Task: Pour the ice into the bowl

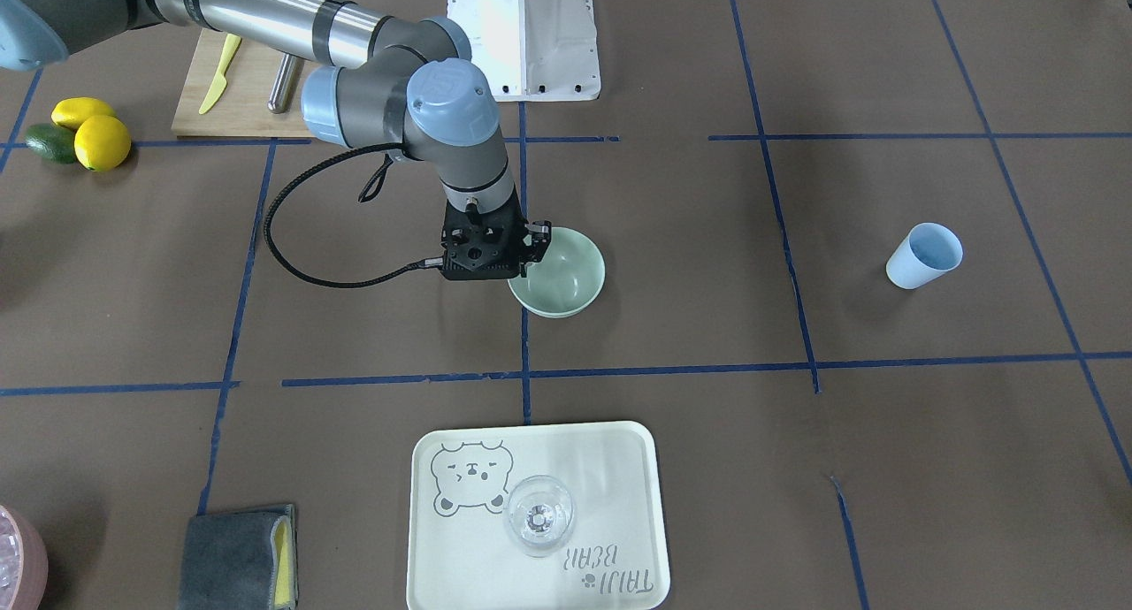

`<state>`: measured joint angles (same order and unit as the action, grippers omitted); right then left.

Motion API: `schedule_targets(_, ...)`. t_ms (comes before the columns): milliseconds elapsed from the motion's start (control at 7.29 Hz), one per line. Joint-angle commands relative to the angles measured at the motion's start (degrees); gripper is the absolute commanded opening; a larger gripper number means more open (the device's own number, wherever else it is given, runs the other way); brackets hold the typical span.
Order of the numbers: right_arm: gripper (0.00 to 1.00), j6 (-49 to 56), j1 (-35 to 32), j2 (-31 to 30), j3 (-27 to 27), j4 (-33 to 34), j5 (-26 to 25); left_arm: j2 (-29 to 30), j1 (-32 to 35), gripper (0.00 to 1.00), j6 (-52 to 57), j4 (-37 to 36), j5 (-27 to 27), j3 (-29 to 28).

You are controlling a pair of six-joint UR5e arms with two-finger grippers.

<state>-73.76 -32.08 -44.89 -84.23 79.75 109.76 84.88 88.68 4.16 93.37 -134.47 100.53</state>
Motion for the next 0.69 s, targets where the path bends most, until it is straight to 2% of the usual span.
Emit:
schedule_targets(0,1.00,3.3,-6.4,0.2,-0.8,2.5,3.3,-0.1,0.0,1.00,0.1,-0.2,0.1,-0.2)
schedule_targets(137,1.00,9.7,-10.9,-0.6,-3.2,7.7,6.4,-0.1,-0.3,1.00,0.1,-0.3,0.3,-0.3)
schedule_targets(275,1.00,16.6,-15.2,-3.7,-8.9,13.5,9.4,0.0,-0.4,1.00,0.1,-0.2,0.2,-0.3)
schedule_targets(412,1.00,24.9,-19.6,-9.5,-15.7,17.1,12.0,0.2,-0.4,1.00,0.1,0.0,0.2,0.1)
schedule_targets(549,1.00,33.2,-25.1,-13.7,-19.0,20.2,15.3,1.0,-0.4,1.00,0.3,0.1,0.4,0.4)
